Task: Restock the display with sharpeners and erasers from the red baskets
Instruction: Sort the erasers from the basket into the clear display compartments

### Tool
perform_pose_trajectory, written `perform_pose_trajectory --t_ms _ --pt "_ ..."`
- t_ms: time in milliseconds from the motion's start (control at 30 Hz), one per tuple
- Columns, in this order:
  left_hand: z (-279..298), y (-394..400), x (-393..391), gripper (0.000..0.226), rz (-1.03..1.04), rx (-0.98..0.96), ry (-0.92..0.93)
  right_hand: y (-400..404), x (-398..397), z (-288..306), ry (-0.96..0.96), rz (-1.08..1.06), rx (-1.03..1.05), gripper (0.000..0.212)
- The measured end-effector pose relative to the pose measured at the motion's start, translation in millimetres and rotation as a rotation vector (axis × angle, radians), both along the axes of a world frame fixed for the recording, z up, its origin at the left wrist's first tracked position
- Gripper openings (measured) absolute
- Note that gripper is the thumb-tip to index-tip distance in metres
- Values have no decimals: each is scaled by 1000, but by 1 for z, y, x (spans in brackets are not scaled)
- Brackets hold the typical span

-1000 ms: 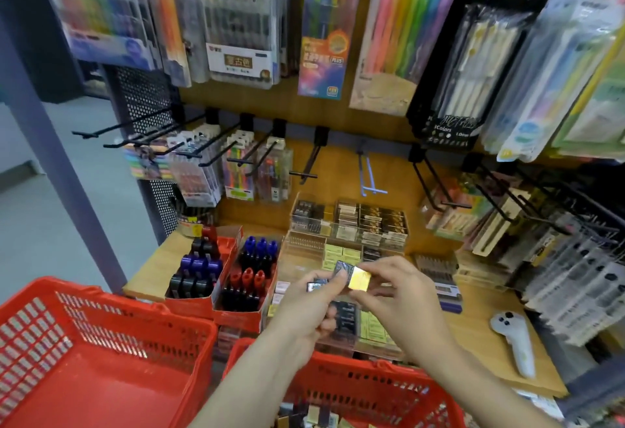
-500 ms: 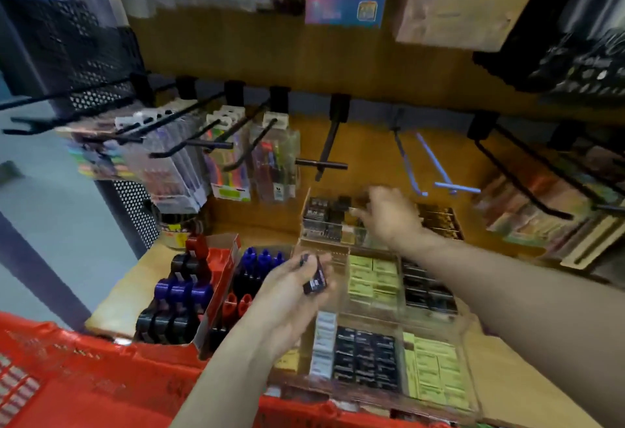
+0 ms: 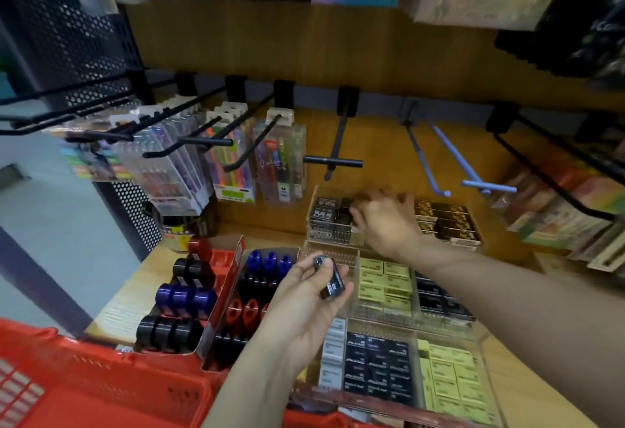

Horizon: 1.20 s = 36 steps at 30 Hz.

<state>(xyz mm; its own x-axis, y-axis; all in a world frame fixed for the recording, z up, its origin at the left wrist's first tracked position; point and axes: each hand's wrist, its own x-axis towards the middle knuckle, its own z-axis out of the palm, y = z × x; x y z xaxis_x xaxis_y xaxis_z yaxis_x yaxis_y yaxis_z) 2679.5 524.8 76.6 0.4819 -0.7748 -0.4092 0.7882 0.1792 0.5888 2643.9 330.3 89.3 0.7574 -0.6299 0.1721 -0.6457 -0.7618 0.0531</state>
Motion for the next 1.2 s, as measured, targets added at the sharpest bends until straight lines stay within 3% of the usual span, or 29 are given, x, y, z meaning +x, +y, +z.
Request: perform_pose_trajectory --t_ms 100,167,233,333,400,467,567,700,833,1033,1100,1200 --pt "3 4 0 39 -31 14 -22 3 -8 3 165 -1 29 50" --pt "5 7 -1 45 -33 58 -63 8 -10 9 175 -9 125 45" --pt "8 8 -2 44 -4 85 -66 23 -21 14 -75 81 308 39" --pt "11 10 -5 36 14 83 -10 63 -59 18 -515 165 740 26" --pt "12 10 -9 34 -1 83 -7 87 -87 18 -570 153 913 33" --pt "13 6 -17 38 -36 88 -14 101 -108 15 -582 113 924 40" --pt "17 -1 -35 45 -103 102 -35 108 -128 16 -692 16 974 35" --pt "23 -7 -57 50 -143 110 -43 98 -157 27 -822 -54 1204 29" --pt "22 -13 -68 46 -141 176 -85 74 -189 29 -888 -168 1211 25" --pt "13 -19 -68 30 -101 241 15 51 -217 16 -1112 -349 1300 10" --pt "10 -21 -69 36 -90 246 14 48 -220 12 -1068 -371 1207 10" --pt "5 -25 -70 45 -114 264 -66 40 -228 9 -905 -346 1052 30"
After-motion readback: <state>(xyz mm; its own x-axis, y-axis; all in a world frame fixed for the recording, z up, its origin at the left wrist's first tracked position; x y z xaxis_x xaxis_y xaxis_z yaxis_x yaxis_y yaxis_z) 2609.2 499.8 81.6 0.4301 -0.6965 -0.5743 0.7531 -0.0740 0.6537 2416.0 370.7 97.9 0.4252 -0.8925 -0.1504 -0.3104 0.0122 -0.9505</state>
